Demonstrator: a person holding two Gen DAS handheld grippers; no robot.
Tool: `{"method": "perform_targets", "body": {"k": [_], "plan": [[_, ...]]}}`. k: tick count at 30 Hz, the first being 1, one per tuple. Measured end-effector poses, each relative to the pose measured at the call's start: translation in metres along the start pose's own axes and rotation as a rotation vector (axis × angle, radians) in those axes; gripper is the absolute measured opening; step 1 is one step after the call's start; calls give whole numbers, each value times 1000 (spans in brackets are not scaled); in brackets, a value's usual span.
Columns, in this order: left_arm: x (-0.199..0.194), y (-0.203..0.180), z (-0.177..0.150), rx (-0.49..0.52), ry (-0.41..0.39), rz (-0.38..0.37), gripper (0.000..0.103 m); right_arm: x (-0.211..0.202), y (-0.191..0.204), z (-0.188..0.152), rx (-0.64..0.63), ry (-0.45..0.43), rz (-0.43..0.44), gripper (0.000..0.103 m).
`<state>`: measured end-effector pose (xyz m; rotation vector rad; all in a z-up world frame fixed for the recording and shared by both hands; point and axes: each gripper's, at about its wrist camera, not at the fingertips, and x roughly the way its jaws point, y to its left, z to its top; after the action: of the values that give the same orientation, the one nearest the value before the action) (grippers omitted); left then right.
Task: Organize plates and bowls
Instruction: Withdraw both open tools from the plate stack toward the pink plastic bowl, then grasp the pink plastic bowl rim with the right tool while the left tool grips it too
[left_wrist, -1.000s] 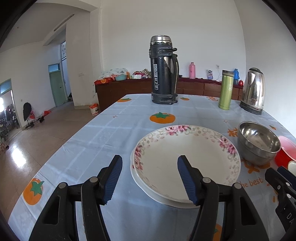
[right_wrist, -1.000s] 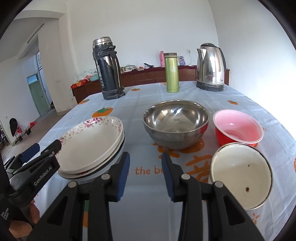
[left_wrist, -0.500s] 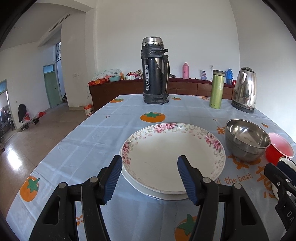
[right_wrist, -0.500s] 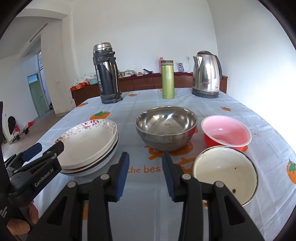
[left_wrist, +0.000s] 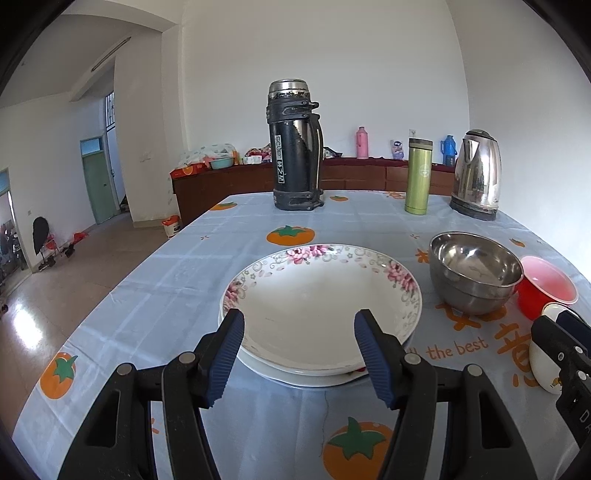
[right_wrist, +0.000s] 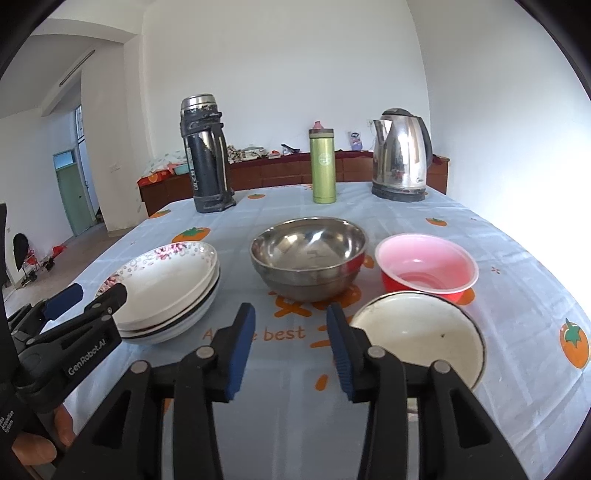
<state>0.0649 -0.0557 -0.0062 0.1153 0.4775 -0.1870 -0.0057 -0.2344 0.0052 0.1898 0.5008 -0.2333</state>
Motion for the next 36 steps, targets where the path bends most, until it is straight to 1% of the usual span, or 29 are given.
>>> {"method": "perform_targets", "body": {"k": [5, 8, 22, 27, 30, 36], "plan": [[-2, -4, -1, -1, 4, -8, 64, -6, -11, -1, 10, -6, -5, 41], [-3, -8, -2, -5, 15, -28, 64, -12, -17, -3, 9, -16, -14, 41], [-11, -38, -5, 46, 18, -74, 64, -34, -58, -9, 76, -38, -34, 41], [-13, -53, -6, 76, 26, -106, 64, -43, -84, -10, 124, -41, -65, 41], [-13, -63, -6, 93, 35, -123, 64, -46, -102, -11, 164, -39, -84, 44], [-11, -81, -7, 125, 60, -153, 64, -47, -131, -13, 226, -19, -93, 45]]}}
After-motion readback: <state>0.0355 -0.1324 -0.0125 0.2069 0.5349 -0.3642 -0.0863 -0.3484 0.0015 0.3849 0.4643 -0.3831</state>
